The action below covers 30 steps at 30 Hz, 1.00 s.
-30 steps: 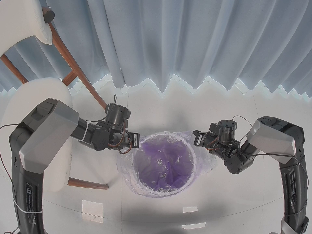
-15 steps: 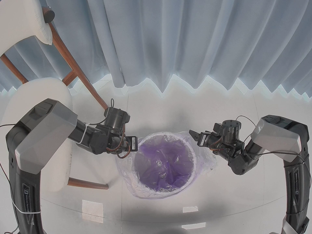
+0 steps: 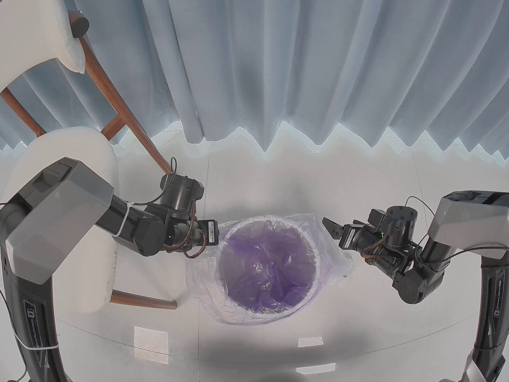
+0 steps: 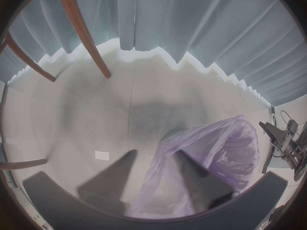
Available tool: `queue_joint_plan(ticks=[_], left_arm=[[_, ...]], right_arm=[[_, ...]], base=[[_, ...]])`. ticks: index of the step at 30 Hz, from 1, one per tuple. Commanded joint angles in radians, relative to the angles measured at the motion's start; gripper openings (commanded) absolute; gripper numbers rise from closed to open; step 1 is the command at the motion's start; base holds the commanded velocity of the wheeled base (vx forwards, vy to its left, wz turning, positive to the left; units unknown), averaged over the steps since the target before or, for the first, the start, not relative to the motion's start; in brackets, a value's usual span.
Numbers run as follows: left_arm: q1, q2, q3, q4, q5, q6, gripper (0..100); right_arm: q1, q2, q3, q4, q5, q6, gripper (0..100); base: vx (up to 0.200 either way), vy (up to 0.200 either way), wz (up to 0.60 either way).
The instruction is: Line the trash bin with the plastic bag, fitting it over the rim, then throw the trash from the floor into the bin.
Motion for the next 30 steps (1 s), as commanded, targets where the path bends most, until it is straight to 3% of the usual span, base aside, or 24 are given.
queue_joint_plan(ticks=[1, 11, 16, 24, 30], left_arm=[[0.002, -0.051, 0.048, -0.006, 0.011, 0.001, 100], [0.023, -0.272, 0.165, -0.002, 0.038, -0.002, 100], [-0.026, -0.375, 0.339, -0.001, 0.036, -0.008, 100], [-0.093, -0.343, 0.536, -0.016, 0.039, -0.093, 100], [-0.09, -0.226, 0.606, -0.213, 0.096, -0.094, 100]], right_arm=[[0.002, -0.028, 0.045, -0.009, -0.006, 0.0, 100], [0.006, -0.042, 0.113, -0.081, -0.03, -0.003, 100], [0.008, -0.051, 0.174, -0.096, -0.033, -0.001, 100], [0.009, -0.05, 0.237, -0.167, -0.044, -0.004, 100], [0.003, -0.056, 0.275, -0.207, -0.047, -0.004, 100]], base=[[0.0, 0.0, 0.0], [0.0, 0.0, 0.0], [0.0, 0.0, 0.0], [0.0, 0.0, 0.0], [0.0, 0.0, 0.0]])
